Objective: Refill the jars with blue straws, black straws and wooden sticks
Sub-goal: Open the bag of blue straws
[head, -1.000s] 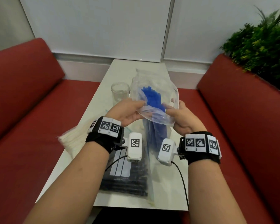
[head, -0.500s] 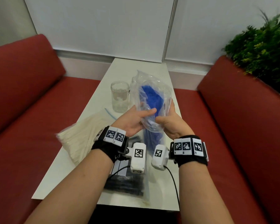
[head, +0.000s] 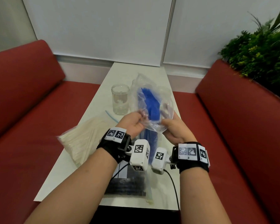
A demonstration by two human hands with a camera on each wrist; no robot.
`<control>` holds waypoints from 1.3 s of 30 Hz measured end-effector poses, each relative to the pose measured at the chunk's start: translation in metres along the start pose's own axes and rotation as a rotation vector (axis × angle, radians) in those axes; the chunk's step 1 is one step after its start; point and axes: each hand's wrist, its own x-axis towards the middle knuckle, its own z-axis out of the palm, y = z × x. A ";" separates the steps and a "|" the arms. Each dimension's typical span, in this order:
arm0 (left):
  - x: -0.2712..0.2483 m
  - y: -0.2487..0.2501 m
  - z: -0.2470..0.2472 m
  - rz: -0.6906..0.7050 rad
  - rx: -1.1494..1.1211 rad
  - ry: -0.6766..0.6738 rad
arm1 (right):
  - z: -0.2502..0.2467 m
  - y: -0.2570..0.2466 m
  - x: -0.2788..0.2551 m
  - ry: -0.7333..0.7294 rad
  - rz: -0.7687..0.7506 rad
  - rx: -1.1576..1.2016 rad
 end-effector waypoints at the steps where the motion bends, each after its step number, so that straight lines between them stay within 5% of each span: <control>1: 0.001 -0.001 0.000 -0.024 -0.009 0.000 | -0.001 0.001 0.001 0.040 0.030 0.058; 8: 0.000 0.015 -0.003 -0.082 0.266 -0.341 | -0.007 -0.010 0.014 0.217 0.127 -0.138; 10: 0.006 0.016 -0.001 0.031 0.471 -0.282 | -0.004 -0.016 0.024 0.230 0.058 -0.269; 13: 0.019 0.017 -0.003 0.240 0.717 -0.016 | 0.004 -0.023 0.041 0.339 -0.061 -0.279; 16: 0.037 0.019 -0.011 0.425 0.877 0.039 | 0.003 -0.020 0.050 0.452 -0.106 -0.265; 23: 0.059 0.035 -0.006 0.478 0.703 0.023 | 0.001 -0.019 0.064 0.378 -0.118 -0.278; 29: 0.074 0.044 0.007 0.388 0.749 0.110 | -0.010 -0.018 0.082 -0.006 -0.186 -0.419; 34: 0.083 0.048 0.013 0.360 0.616 0.153 | -0.022 -0.018 0.097 0.282 -0.136 -0.303; 39: 0.087 0.048 0.010 0.233 0.483 0.097 | -0.026 -0.017 0.112 0.225 0.049 -0.078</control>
